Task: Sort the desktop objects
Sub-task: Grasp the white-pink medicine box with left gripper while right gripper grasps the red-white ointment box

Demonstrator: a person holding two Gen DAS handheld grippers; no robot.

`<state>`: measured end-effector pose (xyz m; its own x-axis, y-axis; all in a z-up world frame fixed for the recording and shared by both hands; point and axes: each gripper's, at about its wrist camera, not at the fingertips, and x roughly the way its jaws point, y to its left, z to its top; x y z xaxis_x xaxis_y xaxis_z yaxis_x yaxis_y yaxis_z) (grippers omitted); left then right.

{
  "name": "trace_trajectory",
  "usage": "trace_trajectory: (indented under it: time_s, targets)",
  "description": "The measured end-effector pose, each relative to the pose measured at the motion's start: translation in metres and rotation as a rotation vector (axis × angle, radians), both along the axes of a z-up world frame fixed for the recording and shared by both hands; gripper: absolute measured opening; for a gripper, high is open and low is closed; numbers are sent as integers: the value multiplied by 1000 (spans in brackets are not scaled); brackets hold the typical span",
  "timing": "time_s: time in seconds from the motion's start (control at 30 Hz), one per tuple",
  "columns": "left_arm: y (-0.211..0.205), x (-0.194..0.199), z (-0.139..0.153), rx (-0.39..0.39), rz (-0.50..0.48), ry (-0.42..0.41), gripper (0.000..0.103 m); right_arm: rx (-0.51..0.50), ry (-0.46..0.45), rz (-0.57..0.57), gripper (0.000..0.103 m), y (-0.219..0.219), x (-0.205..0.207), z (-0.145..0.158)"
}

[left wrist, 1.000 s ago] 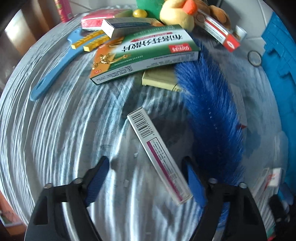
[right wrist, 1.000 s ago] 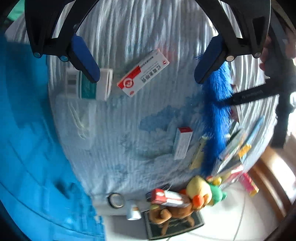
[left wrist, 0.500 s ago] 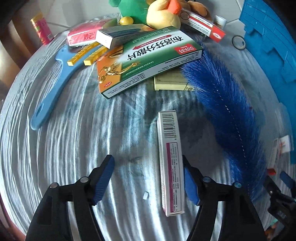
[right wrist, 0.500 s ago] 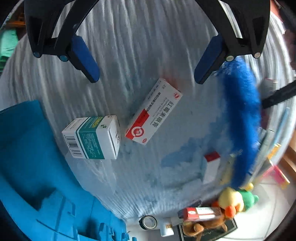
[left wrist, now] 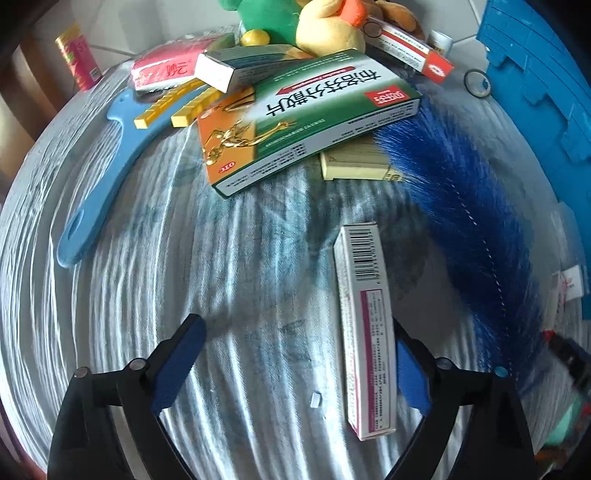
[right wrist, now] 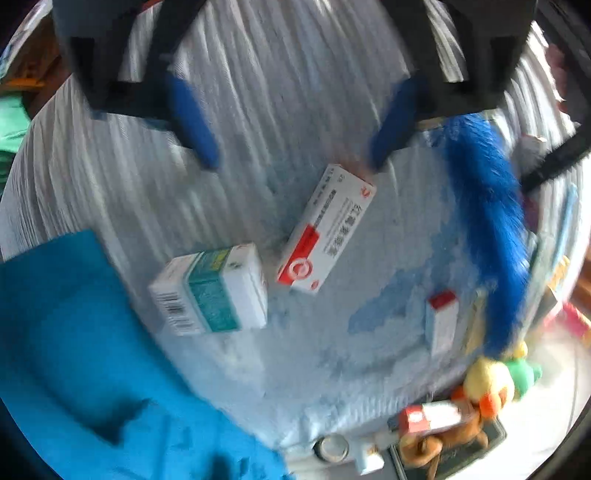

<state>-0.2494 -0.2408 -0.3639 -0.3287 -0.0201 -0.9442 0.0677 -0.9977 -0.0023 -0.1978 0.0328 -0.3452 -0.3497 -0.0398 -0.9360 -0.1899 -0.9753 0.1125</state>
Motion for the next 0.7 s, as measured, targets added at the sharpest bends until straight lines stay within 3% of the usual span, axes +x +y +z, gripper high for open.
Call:
trace_trajectory:
  time_s: [0.1, 0.13, 0.17, 0.2, 0.4, 0.7]
  targets:
    - [3, 2, 3, 1, -21, 10, 67, -35, 44, -8, 64, -2, -1, 10]
    - [4, 2, 4, 1, -27, 13, 52, -42, 54, -11, 64, -3, -2, 12]
    - [6, 1, 5, 0, -30, 14, 40, -47, 61, -16, 58, -4, -4, 12]
    - [7, 1, 7, -1, -33, 15, 37, -51, 68, -21, 51, -5, -6, 13]
    - [15, -2, 1, -3, -38, 32, 37, -53, 49, -32, 46, -12, -22, -9]
    - [3, 2, -2, -1, -41, 49, 37, 49, 72, 22, 47, -25, -21, -15]
